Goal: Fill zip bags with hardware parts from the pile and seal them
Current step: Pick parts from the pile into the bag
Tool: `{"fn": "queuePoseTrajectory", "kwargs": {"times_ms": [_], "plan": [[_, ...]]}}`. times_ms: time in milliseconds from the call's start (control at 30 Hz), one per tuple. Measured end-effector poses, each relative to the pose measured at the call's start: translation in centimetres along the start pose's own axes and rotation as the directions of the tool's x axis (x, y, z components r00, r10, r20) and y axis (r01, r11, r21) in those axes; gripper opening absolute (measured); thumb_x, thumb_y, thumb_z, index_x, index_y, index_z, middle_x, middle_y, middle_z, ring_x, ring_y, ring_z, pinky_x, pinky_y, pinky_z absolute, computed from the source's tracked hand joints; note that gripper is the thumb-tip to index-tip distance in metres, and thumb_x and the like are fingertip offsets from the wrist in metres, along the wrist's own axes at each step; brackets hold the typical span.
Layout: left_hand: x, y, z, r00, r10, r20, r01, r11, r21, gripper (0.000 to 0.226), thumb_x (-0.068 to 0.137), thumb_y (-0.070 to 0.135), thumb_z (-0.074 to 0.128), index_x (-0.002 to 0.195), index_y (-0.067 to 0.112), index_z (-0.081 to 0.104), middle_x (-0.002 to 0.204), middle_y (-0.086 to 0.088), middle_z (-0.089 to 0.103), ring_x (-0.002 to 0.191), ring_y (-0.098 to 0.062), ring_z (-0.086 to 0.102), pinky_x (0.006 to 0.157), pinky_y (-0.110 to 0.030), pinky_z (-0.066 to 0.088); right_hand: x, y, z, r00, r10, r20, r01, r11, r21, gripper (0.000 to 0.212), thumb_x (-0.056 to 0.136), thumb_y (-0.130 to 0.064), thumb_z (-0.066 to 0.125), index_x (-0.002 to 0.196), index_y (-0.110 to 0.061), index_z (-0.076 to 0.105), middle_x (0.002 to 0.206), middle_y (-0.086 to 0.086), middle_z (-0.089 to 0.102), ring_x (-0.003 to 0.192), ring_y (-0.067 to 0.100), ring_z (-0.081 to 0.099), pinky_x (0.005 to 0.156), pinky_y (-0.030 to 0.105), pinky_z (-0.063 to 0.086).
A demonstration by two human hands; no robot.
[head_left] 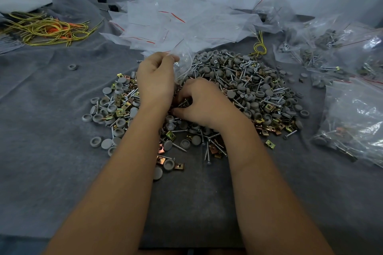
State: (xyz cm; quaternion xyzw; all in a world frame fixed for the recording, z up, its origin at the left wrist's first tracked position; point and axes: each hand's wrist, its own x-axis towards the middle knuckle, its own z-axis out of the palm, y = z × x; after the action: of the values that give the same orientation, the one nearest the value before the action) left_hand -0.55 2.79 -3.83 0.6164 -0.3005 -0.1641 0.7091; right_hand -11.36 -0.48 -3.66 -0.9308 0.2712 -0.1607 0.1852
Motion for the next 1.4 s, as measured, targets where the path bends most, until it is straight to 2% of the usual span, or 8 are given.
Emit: {"fn": "queuePoseTrajectory", "kwargs": {"times_ms": [200, 400, 567, 667, 800, 1000, 1200, 1400], "plan": [[0.0, 0.1, 0.0, 1.0, -0.005, -0.002, 0.005, 1.0, -0.004, 0.025, 0.087, 0.011, 0.055, 0.07, 0.024, 0.069, 0.043, 0.016, 0.049, 0.05, -0.006, 0.043, 0.056, -0.027, 0.034, 0.0, 0.1, 0.0, 1.0, -0.014, 0.005, 0.014, 1.0, -0.022, 0.014, 0.076, -0.023, 0.068, 0.083, -0.012, 0.074, 0.084, 0.006, 0.065, 0.086, 0.025, 0.058, 0.08, 0.04, 0.049], [0.0, 0.0, 0.1, 1.0, -0.007, -0.01, 0.007, 1.0, -0.001, 0.025, 0.087, 0.01, 0.054, 0.071, 0.023, 0.068, 0.042, 0.015, 0.048, 0.048, -0.006, 0.04, 0.055, -0.026, 0.033, 0.1, 0.5, 0.1, 0.996, 0.018, -0.087, -0.016, 1.0, 0.019, 0.014, 0.087, -0.016, 0.057, 0.079, -0.01, 0.068, 0.079, 0.007, 0.063, 0.075, 0.026, 0.058, 0.07, 0.041, 0.05], [0.0, 0.0, 0.1, 1.0, -0.02, -0.002, 0.02, 1.0, -0.021, 0.025, 0.088, 0.011, 0.054, 0.071, 0.023, 0.069, 0.042, 0.012, 0.045, 0.048, -0.01, 0.039, 0.053, -0.027, 0.033, 0.2, 0.6, -0.2, 0.962, 0.16, -0.223, -0.101, 0.961, 0.256, 0.019, 0.095, -0.012, 0.054, 0.098, -0.015, 0.072, 0.089, -0.007, 0.064, 0.083, 0.011, 0.057, 0.069, 0.025, 0.044], [0.0, 0.0, 0.1, 1.0, -0.015, -0.006, 0.015, 1.0, -0.019, 0.025, 0.089, 0.012, 0.055, 0.07, 0.023, 0.068, 0.044, 0.011, 0.043, 0.046, -0.01, 0.037, 0.051, -0.025, 0.03, 0.1, 0.7, -0.4, 0.923, 0.236, -0.306, -0.113, 0.922, 0.371, 0.018, 0.094, -0.009, 0.058, 0.098, -0.016, 0.074, 0.083, -0.012, 0.063, 0.076, -0.001, 0.056, 0.068, 0.01, 0.042], [-0.1, 0.1, 0.0, 1.0, -0.018, 0.003, 0.018, 1.0, -0.01, 0.026, 0.089, 0.011, 0.053, 0.072, 0.023, 0.068, 0.039, 0.012, 0.041, 0.038, -0.005, 0.035, 0.042, -0.018, 0.027, 0.2, 0.8, -0.7, 0.871, 0.319, -0.373, -0.104, 0.863, 0.495, 0.02, 0.09, -0.001, 0.06, 0.096, -0.018, 0.069, 0.081, -0.014, 0.061, 0.073, -0.007, 0.057, 0.065, 0.002, 0.043], [-0.3, 0.2, 0.0, 1.0, -0.02, 0.011, 0.02, 1.0, 0.016, 0.026, 0.09, 0.013, 0.054, 0.072, 0.024, 0.068, 0.039, 0.012, 0.037, 0.038, -0.007, 0.032, 0.042, -0.019, 0.026, 0.2, 0.7, -1.0, 0.807, 0.375, -0.457, -0.063, 0.823, 0.565, 0.028, 0.087, 0.0, 0.063, 0.082, -0.027, 0.059, 0.08, -0.01, 0.063, 0.072, -0.004, 0.059, 0.062, 0.005, 0.042], [-0.6, 0.1, 0.2, 0.996, -0.003, 0.093, -0.006, 0.995, 0.095, 0.024, 0.09, 0.016, 0.053, 0.072, 0.025, 0.067, 0.039, 0.01, 0.042, 0.042, -0.014, 0.038, 0.052, -0.029, 0.034, 0.0, 0.8, -1.1, 0.772, 0.373, -0.515, -0.044, 0.839, 0.542, 0.014, 0.088, -0.007, 0.062, 0.093, -0.02, 0.067, 0.097, -0.003, 0.066, 0.082, 0.001, 0.058, 0.072, 0.011, 0.046], [-0.6, 0.0, 0.2, 0.991, 0.017, 0.131, -0.033, 0.992, 0.121, 0.024, 0.09, 0.016, 0.054, 0.072, 0.026, 0.067, 0.042, 0.008, 0.044, 0.052, -0.02, 0.043, 0.058, -0.034, 0.038, 0.1, 0.6, -0.6, 0.781, 0.334, -0.527, -0.031, 0.864, 0.502, 0.014, 0.089, -0.014, 0.065, 0.094, -0.027, 0.068, 0.109, -0.002, 0.054, 0.084, 0.003, 0.057, 0.073, 0.012, 0.047]]}}
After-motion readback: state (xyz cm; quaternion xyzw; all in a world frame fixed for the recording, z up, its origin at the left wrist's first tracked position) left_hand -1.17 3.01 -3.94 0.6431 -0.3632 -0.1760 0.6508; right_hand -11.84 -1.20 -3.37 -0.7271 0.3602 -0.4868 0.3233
